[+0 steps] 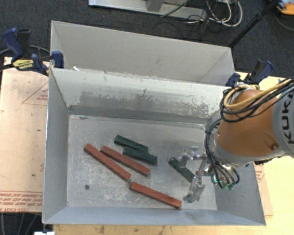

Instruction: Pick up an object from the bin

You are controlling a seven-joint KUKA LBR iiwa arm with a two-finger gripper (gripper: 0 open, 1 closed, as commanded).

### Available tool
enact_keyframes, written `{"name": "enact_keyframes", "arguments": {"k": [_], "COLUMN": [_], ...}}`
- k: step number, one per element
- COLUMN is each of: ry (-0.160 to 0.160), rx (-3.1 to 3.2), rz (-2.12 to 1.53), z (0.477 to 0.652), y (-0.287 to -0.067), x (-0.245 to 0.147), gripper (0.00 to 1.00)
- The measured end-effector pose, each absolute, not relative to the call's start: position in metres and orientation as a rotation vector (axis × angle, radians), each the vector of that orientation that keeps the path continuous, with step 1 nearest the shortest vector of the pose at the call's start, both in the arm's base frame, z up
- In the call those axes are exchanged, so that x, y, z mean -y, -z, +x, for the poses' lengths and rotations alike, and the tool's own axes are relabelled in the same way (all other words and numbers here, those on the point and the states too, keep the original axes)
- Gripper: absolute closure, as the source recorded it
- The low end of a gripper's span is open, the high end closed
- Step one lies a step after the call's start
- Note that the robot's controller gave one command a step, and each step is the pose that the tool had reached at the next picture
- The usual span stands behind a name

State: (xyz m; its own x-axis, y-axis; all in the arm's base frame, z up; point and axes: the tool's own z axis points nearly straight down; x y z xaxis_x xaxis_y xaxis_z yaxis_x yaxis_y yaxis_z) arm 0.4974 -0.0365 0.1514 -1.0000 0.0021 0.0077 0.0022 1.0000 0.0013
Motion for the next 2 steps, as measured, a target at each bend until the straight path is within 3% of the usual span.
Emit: {"name": "enact_keyframes", "arguments": {"k": [1,2], "ry": [0.000,0.001], "rx": [3.139,3.142], "rz": [-0.133,-0.124], "z": [0.5484,0.5490], "y": [-0.0657,-0.0706], "x": [0.0855,0.0834], "gripper": [0.00,1.00]}}
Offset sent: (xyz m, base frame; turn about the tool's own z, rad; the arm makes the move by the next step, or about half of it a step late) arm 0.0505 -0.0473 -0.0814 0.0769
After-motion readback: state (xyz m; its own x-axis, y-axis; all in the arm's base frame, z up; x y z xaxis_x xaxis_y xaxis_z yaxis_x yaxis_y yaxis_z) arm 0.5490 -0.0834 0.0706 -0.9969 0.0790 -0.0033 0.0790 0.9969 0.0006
